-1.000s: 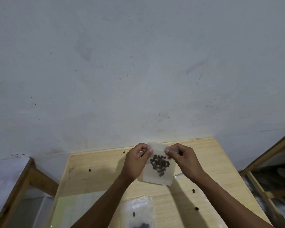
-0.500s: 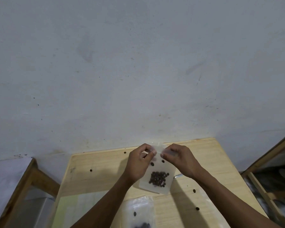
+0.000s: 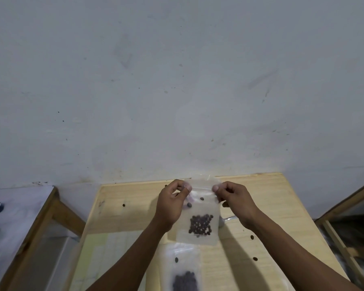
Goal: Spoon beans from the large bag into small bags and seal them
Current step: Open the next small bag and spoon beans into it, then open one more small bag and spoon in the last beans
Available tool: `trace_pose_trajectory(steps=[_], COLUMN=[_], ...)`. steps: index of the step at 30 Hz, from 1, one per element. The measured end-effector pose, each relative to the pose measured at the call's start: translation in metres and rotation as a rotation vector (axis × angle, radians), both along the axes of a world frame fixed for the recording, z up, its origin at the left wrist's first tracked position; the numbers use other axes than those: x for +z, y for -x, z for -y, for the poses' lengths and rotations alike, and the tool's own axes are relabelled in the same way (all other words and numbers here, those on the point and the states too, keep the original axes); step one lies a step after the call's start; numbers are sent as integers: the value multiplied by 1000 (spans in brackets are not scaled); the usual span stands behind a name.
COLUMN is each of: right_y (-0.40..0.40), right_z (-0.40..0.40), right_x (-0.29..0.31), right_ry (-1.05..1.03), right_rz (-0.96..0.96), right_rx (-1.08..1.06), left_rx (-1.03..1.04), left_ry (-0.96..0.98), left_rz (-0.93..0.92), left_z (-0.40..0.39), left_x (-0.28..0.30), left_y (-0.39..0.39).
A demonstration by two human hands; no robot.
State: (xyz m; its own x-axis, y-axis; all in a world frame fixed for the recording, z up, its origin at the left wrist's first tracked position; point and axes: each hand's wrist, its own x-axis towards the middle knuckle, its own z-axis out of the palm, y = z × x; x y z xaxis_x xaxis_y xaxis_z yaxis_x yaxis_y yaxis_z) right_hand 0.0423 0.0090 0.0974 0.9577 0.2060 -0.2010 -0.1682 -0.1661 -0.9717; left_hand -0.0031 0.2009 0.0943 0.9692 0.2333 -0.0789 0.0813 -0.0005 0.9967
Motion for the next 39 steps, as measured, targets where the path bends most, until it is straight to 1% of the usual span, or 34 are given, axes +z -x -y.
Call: trace_pose_trajectory(steps=[2, 4, 7, 10, 12, 16, 18, 23, 27, 29, 31, 33, 36, 39], right_y=[3, 6, 8, 14, 22, 48, 62, 90, 99, 99, 98, 96, 94, 91], right_z=[-5, -10, -15, -17, -19, -24, -26, -28, -31, -32, -27, -16, 11, 49], right_x=[-3, -5, -5, -11, -20, -50, -63, -89, -97, -99, -99, -98, -96, -95], right_ry=[43, 96, 109, 65, 65, 126, 177, 273, 338, 361, 372, 400, 453, 539], right_rz=[24, 70, 74, -12, -82, -241, -267, -265, -230, -195, -152, -99, -38, 17], right_rx=[-16, -35, -49, -45, 2, 100, 120, 120, 107, 101, 87, 51, -32, -131], left_rx=[14, 23, -43, -119, -114, -108, -103, -108, -144, -155, -124, -76, -84, -215], left_ry=[32, 20, -20, -90, -137, -218, -290, -365, -484, -579, -700, -762, -718, -614], left_rz=[-29, -60, -114, -159, -224, -423, -509, -611, -656, -682, -661, -576, -350, -167], left_z=[-2, -5, -12, -22, -27, -33, -36, -40, -42, -42, -42, -38, -26, 1], left_x=[-4, -10, -15, -27, -33, -56, -72, -94, -103, -103, -98, -89, -76, -72], left_y=[6, 11, 22, 37, 49, 79, 95, 122, 128, 131, 131, 127, 109, 84])
